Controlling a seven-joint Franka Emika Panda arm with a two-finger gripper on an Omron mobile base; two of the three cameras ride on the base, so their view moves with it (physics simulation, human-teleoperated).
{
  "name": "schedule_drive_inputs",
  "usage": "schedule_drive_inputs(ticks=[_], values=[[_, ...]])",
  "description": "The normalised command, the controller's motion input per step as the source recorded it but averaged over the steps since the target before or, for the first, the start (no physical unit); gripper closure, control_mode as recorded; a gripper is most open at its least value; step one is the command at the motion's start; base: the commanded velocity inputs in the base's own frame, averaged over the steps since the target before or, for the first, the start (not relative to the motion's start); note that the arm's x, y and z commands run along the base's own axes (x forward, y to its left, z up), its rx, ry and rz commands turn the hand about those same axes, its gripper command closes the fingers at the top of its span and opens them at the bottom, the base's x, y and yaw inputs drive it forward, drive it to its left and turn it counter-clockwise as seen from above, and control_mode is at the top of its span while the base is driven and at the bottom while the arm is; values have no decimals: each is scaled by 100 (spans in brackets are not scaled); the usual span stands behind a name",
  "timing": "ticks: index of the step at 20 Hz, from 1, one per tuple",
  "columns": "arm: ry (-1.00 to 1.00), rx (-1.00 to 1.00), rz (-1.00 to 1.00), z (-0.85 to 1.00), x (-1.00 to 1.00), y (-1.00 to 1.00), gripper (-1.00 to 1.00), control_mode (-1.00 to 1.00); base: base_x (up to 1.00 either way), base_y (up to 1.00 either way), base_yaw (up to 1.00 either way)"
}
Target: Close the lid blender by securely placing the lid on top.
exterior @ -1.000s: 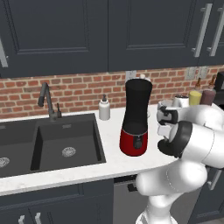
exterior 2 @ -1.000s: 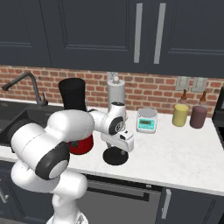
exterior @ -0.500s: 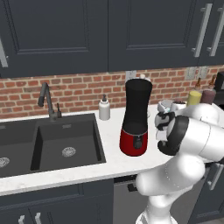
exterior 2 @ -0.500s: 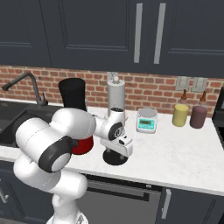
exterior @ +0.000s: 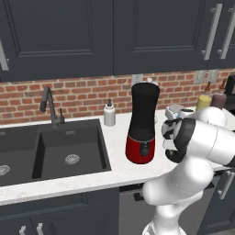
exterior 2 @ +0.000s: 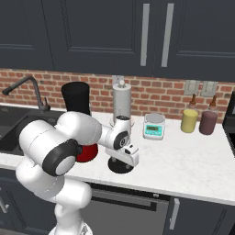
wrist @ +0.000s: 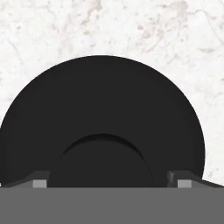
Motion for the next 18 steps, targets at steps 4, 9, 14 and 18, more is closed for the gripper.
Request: schedule_drive_inputs(ticks=[4, 9, 14, 18], values=[[0, 0, 0, -15, 4, 0, -100, -100, 0, 0, 0], [0, 0, 0, -12, 5, 0, 100, -100, 0, 0, 0], [0, 0, 0, 0, 1, 0, 100, -100, 0, 0, 0], [0, 0, 0, 0, 0, 0, 100, -100, 0, 0, 0]])
